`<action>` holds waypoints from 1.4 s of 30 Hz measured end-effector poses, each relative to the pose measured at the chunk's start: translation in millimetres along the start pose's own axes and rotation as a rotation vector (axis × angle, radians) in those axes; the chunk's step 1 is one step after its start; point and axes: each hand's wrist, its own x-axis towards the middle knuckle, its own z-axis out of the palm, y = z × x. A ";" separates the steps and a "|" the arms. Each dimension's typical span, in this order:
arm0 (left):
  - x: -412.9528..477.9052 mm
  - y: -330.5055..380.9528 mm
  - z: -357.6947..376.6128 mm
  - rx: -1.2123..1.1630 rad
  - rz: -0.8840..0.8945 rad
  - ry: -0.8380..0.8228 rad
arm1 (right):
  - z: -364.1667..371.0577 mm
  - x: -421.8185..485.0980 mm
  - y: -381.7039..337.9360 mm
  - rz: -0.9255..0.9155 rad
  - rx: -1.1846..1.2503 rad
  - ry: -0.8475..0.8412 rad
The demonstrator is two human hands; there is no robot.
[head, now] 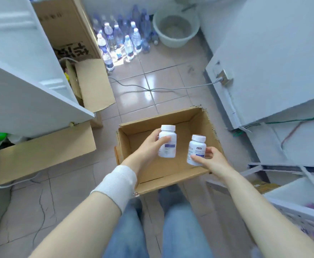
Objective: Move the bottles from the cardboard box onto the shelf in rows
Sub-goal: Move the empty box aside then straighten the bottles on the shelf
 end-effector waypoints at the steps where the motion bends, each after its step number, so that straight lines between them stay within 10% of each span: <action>1: -13.4 10.7 6.2 0.028 0.043 -0.040 | -1.3 -23.7 -2.8 -0.029 0.058 0.037; 16: -236.9 82.3 214.3 0.331 0.453 -0.680 | -52.6 -330.9 110.6 -0.405 0.688 0.673; 42: -725.3 -143.9 791.4 0.498 0.871 -1.504 | -267.1 -879.1 582.8 -0.434 0.764 1.667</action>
